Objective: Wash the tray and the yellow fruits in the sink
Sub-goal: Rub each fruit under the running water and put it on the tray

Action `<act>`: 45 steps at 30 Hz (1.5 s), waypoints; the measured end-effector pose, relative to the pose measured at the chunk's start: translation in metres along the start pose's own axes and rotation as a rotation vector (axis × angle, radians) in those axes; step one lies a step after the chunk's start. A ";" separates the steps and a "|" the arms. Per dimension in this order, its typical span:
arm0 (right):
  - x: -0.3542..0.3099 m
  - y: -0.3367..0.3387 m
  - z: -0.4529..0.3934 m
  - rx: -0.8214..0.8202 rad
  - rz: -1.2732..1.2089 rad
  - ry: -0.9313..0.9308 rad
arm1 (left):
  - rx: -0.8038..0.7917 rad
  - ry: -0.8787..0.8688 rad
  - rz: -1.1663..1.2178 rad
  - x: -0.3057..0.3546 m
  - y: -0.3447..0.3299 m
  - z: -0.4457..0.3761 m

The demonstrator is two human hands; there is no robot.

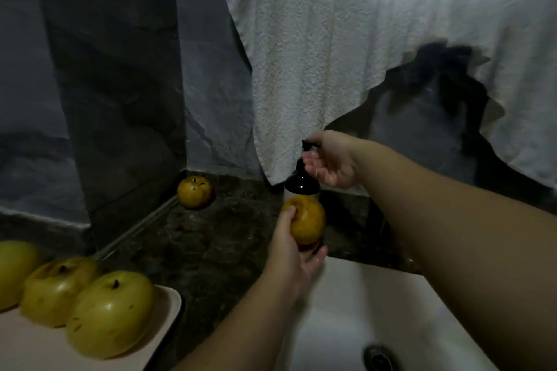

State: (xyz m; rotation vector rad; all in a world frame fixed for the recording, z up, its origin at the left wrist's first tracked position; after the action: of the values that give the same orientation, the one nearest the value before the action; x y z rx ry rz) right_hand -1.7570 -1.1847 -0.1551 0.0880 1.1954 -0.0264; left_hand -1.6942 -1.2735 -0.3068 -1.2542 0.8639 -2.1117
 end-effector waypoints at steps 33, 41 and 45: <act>-0.004 -0.008 -0.009 -0.105 -0.222 0.025 | -0.027 -0.011 0.003 0.000 -0.004 0.001; -0.003 -0.008 -0.014 -0.091 -0.189 0.049 | -0.045 -0.010 0.008 0.000 -0.005 -0.002; 0.004 -0.010 -0.013 -0.071 -0.193 0.041 | -0.035 -0.008 0.012 0.000 -0.005 0.001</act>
State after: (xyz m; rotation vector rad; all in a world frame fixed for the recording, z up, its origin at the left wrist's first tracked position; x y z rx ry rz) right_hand -1.7678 -1.1931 -0.1642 -0.0900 1.2411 -0.1517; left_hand -1.6940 -1.2708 -0.3028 -1.2707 0.9065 -2.0893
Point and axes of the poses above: each hand's wrist, its own z-axis away from the middle knuckle, its own y-axis out of the back of the hand, x = y × z, the point moved 8 cm from there along -z, towards the middle knuckle, and after that the axes turned 1 degree about -x, right-handed, at the moved point
